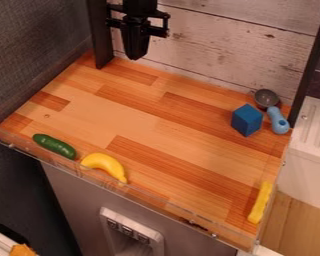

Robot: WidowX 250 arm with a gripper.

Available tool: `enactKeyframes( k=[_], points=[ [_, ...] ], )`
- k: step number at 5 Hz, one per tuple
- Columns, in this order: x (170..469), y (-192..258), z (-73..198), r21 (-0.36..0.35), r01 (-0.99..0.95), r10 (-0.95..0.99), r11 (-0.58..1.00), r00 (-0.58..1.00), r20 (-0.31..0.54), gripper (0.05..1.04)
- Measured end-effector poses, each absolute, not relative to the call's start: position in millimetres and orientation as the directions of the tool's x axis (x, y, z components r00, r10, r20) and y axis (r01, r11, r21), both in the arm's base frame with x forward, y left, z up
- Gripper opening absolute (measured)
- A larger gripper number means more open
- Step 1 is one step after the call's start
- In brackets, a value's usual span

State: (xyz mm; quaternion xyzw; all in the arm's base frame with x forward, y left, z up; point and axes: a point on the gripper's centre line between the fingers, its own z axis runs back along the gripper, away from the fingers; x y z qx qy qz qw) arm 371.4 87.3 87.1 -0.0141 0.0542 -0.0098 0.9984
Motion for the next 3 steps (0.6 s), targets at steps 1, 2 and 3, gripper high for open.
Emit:
enactKeyframes(
  k=[1,2,3],
  points=[
    [368,98,88,-0.042,0.088,-0.092,0.995,0.99,-0.11,0.241],
    [364,132,97,-0.042,0.153,-0.156,0.987,0.984,-0.085,0.504],
    [367,162,94,-0.05,0.203,-0.207,0.978,0.975,-0.086,0.805]
  ],
)
